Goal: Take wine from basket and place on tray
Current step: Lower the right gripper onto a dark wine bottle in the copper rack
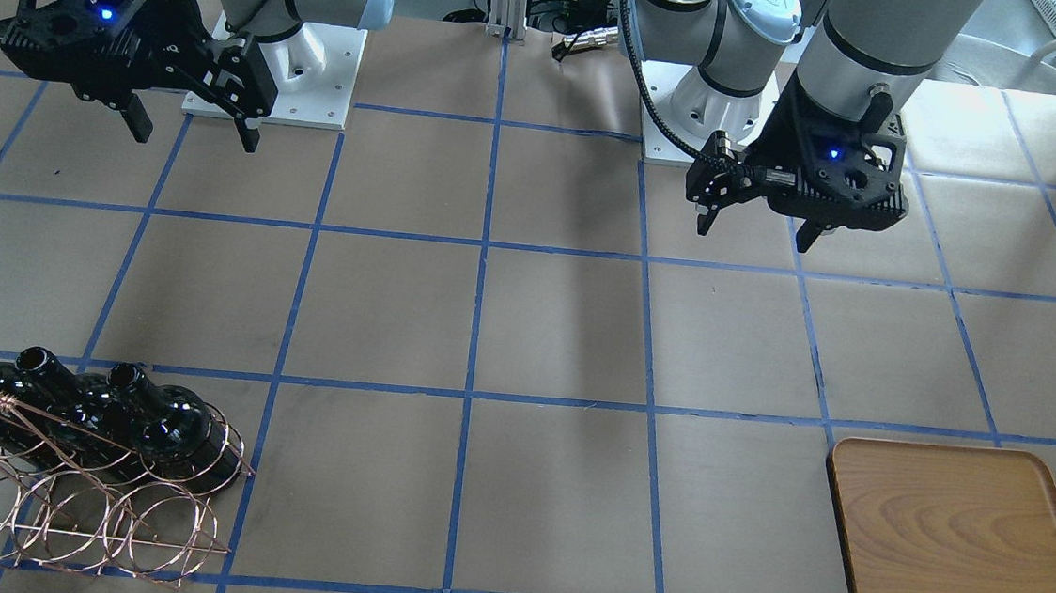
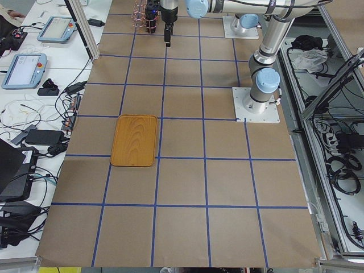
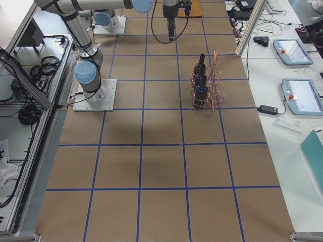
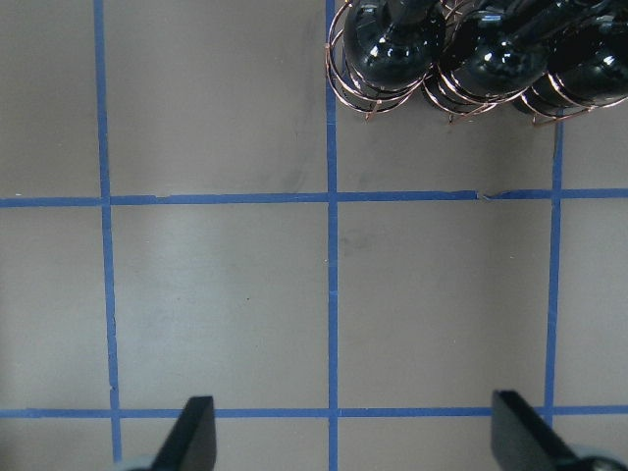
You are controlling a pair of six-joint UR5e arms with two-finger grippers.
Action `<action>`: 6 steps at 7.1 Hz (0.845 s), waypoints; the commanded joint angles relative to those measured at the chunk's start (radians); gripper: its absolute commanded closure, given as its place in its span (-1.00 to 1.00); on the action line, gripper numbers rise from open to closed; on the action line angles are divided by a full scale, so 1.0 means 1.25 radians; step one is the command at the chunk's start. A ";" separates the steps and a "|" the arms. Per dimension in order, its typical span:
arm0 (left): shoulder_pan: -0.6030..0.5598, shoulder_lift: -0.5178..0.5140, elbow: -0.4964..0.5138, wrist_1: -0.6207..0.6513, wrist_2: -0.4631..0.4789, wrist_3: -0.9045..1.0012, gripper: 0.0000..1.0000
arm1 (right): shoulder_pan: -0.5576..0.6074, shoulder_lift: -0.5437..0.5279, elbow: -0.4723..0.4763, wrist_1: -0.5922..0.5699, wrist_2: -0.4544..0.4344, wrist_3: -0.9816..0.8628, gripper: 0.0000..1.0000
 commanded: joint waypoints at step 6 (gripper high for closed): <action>0.000 -0.001 0.000 0.001 0.000 -0.006 -1.00 | -0.144 0.309 -0.187 -0.073 -0.009 -0.215 -1.00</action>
